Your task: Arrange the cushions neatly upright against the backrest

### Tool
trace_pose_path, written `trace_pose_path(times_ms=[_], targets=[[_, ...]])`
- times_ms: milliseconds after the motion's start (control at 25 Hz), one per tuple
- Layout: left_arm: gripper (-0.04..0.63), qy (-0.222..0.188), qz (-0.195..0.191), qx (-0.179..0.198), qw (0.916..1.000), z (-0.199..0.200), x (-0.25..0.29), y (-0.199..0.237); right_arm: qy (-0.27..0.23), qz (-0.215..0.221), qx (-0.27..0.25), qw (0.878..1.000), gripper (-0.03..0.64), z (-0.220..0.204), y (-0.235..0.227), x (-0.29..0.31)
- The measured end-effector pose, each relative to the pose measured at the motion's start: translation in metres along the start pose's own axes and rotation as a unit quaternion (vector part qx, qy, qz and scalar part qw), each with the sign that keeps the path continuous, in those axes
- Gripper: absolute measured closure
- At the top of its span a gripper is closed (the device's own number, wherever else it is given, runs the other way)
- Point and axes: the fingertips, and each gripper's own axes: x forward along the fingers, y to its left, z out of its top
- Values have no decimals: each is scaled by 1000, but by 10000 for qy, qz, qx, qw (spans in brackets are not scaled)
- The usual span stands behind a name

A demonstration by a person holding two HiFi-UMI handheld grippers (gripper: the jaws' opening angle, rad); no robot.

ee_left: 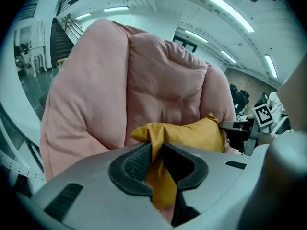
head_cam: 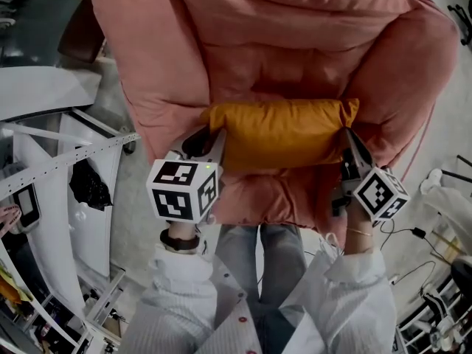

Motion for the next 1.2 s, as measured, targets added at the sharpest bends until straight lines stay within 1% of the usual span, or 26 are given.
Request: trace_pose_path(times_ms=[120,200,400,480,560,680,760,920,1080,1200], targets=[[509,160,2,-14,9999,-5,18,4,134,-90,91,9998,589,-4,-11,8],[509,249,21,-62,9997,-8,30,7,222,-151,71,9996,589,-6,-16,14],[509,459,104,-173,9987,-19,48,19,374,-145,87,9992,589,-18,-21,26],[509,527,163,-202,9983,-22,55,22,459,-187,-7,9988,589,-23,-24,29],[509,603,245,-162,9977,-25,63,27,601,-227,-87,9979,589,-32,-28,33],[509,706,277,-96,9971,-29,74,30,736,-242,50,9970,589,-44,-36,36],[509,749,259,-109,9968,-33,78,29,830,-263,146,9961,589,-51,-41,37],[509,834,216,-206,9961,-45,82,28,1158,-368,-125,9925,589,-71,-50,41],[509,732,182,-351,9965,-48,84,29,1205,-371,-121,9919,589,-74,-53,44],[508,748,187,-320,9965,-46,81,30,1205,-335,-137,9921,589,-72,-51,43]])
